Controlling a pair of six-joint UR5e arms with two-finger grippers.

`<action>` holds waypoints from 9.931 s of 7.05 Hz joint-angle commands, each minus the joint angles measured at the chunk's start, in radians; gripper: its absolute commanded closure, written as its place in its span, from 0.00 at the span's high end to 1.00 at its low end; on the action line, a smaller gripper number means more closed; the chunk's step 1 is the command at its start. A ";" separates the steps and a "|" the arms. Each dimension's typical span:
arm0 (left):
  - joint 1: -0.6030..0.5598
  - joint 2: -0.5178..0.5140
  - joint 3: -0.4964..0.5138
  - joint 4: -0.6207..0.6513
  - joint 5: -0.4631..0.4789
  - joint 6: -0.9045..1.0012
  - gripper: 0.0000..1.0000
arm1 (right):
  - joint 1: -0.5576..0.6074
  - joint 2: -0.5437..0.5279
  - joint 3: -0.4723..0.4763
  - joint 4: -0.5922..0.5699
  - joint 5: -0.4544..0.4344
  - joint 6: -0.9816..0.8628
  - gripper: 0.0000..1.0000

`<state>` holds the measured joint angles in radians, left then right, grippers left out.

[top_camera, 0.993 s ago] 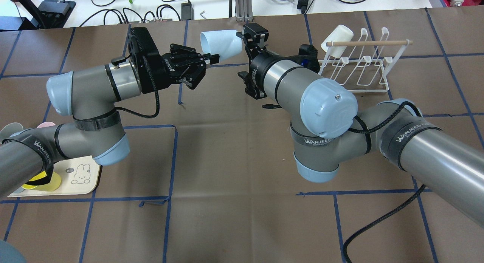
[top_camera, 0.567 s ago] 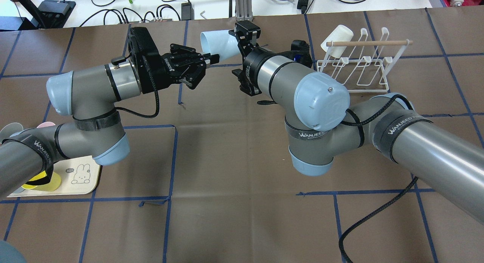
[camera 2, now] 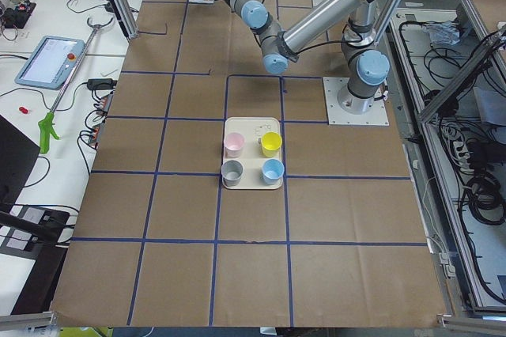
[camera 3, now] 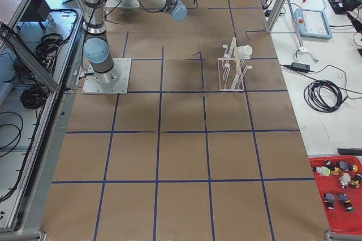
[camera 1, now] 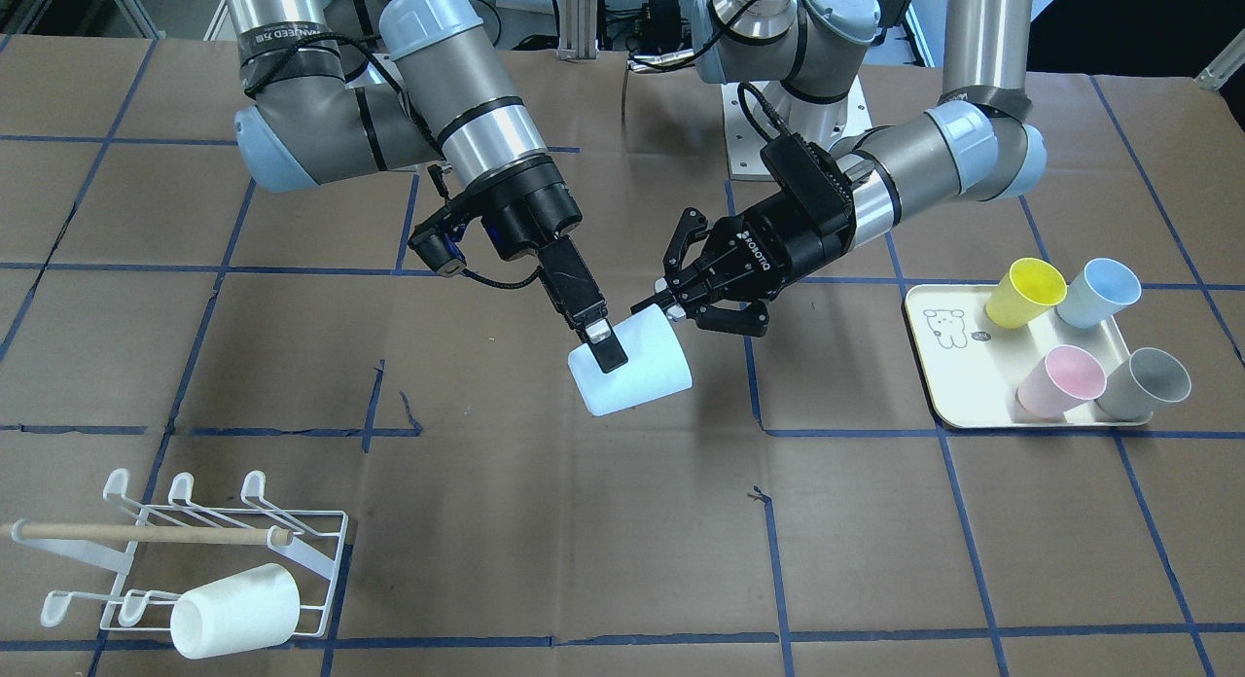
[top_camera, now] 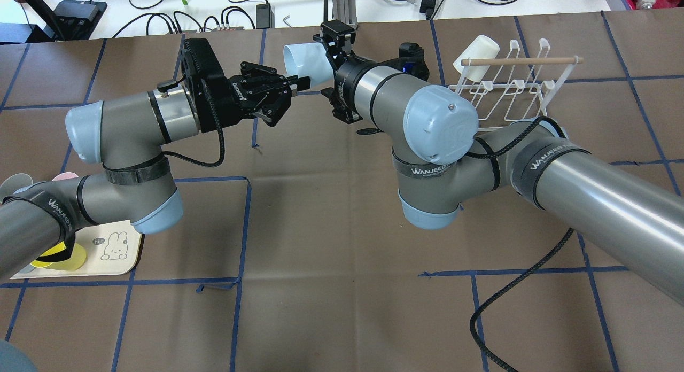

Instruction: Transfer IKEA cup to right arm and place on rack

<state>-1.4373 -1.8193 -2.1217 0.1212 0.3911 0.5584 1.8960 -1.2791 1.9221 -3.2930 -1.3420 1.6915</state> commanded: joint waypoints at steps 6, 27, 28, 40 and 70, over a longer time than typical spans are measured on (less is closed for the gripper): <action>0.000 0.002 0.000 0.000 -0.003 0.000 0.05 | 0.000 0.021 -0.023 0.000 0.001 0.002 0.98; 0.236 0.002 0.107 -0.124 0.242 -0.062 0.98 | -0.251 0.026 -0.061 -0.010 -0.017 -0.683 0.09; 0.209 -0.002 0.156 -0.209 0.306 -0.066 0.98 | -0.297 0.024 -0.052 -0.010 -0.019 -0.781 0.09; -0.089 0.222 0.520 -1.582 1.160 -0.502 0.99 | -0.652 0.248 -0.176 -0.131 0.017 -1.877 0.05; -0.109 0.238 0.511 -1.565 1.190 -0.569 0.99 | -0.426 -0.279 -0.368 1.611 -0.132 -1.652 1.00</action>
<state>-1.5463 -1.5815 -1.6116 -1.4435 1.5818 -0.0112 1.4128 -1.5309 1.5651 -1.7733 -1.4272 -0.0263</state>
